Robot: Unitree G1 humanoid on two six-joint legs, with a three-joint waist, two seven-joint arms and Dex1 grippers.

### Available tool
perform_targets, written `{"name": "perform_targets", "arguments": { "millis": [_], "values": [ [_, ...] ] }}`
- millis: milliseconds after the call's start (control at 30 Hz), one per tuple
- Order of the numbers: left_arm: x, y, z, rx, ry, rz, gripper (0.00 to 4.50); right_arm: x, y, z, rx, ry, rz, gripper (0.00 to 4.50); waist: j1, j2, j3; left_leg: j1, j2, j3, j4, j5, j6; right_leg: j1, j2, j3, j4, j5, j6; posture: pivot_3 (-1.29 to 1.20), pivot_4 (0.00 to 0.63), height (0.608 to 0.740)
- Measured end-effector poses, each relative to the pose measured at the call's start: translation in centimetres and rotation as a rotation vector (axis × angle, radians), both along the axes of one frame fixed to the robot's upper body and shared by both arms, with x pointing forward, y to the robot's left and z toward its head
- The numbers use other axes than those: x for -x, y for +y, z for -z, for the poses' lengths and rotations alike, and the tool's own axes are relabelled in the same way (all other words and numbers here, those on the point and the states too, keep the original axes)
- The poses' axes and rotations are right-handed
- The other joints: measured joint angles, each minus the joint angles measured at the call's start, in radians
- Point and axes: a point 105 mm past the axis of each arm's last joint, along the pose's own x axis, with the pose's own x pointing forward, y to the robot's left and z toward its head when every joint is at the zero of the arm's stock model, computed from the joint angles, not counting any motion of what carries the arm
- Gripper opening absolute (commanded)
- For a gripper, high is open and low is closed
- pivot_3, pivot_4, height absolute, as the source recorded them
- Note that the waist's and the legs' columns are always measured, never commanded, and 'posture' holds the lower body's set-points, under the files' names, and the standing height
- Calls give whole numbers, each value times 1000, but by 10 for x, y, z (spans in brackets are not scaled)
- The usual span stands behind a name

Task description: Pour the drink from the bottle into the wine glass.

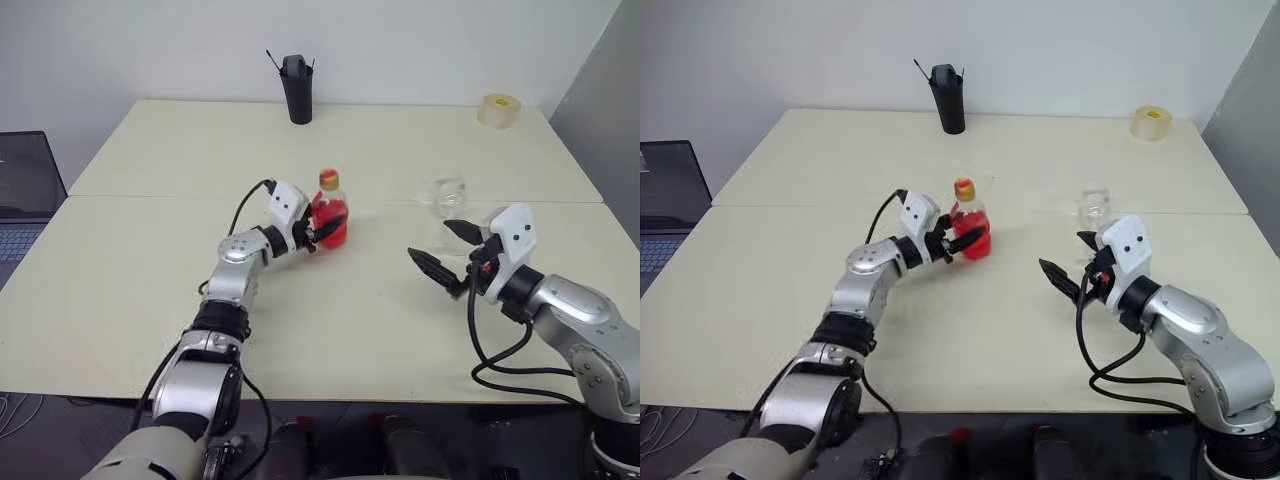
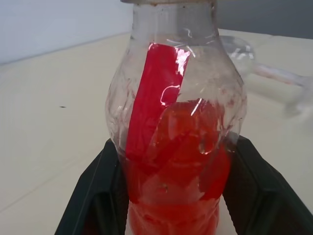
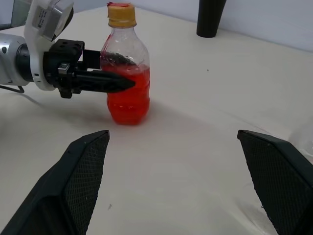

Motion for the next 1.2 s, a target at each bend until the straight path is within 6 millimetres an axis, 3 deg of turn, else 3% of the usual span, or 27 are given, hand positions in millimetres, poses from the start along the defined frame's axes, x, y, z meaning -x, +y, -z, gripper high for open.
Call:
{"name": "perform_targets", "arguments": {
  "millis": [167, 333, 433, 567, 767, 967, 1200],
  "values": [
    [35, -13, -2, -20, 84, 191, 2183, 13, -5, -5, 20, 22, -64, 4500, 1, 0, 0, 0, 0, 0, 1, -1, 1, 0, 0, 0, 0, 0, 0, 0, 150, 740],
    [66, -23, -24, -75, 80, 395, 2183, 30, -3, -20, 43, 14, -173, 4500, 1, 0, 0, 0, 0, 0, 0, -1, 2, 1, 0, 0, -1, 0, 0, 0, 150, 740],
    [80, -28, -22, -127, 81, 476, 2183, 37, 3, -25, 56, 19, -228, 4500, 0, 0, 0, 1, 1, 0, 0, -1, 2, 2, 1, 0, -1, 0, 0, 0, 150, 740],
    [81, -32, -14, -154, 68, 482, 2183, 45, 21, -38, 29, -11, -299, 4500, 1, 0, 0, 0, 1, 0, 1, -1, 2, 2, 1, 0, -1, 0, 0, 0, 150, 740],
    [75, -36, -9, -169, 7, 457, 2183, 35, 32, -56, -104, -54, -230, 4500, 2, 0, 0, 0, 1, 0, 1, -1, 2, 2, 0, 0, -1, 0, 0, 0, 150, 740],
    [79, -52, -9, -119, -17, 486, 2183, 24, 54, -47, -143, -18, -172, 4500, 1, 0, 0, 0, 1, 0, 1, -1, 1, 1, 0, 0, -1, 0, 0, 0, 150, 740],
    [85, -57, -4, -67, 10, 499, 2183, 20, 54, -46, -137, -16, -125, 4500, 0, 0, 0, 0, 1, 0, 1, -1, 2, 1, 0, 0, -1, 0, 0, 0, 150, 740]
  ]
}}
